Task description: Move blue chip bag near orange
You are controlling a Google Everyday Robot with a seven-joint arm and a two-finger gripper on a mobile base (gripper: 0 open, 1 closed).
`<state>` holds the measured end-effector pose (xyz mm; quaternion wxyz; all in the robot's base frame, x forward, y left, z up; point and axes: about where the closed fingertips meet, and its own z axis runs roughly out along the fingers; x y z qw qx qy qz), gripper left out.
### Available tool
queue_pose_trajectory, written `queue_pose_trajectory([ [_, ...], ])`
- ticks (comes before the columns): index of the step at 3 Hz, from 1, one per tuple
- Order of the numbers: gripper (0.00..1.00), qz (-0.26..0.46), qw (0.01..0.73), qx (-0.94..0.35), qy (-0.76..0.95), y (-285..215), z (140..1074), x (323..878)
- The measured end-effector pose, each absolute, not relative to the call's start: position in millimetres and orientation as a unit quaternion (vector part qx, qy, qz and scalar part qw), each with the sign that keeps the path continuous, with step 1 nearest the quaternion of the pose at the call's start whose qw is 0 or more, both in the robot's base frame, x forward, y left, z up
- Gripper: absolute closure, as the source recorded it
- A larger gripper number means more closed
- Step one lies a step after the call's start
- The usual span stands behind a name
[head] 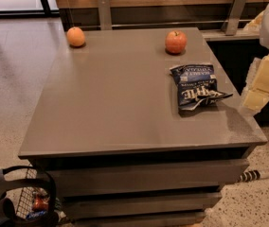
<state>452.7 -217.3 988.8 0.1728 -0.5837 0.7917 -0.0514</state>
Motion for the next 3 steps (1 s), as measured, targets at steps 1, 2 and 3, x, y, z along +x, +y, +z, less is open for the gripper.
queue_pose_trajectory([
  [1, 0.0, -0.051, 0.163, -0.552, 0.816, -226, 985, 480],
  [2, 0.0, -0.036, 0.153, -0.496, 0.854, -242, 970, 528],
  [3, 0.0, -0.01, 0.159, -0.463, 0.872, -250, 954, 556],
])
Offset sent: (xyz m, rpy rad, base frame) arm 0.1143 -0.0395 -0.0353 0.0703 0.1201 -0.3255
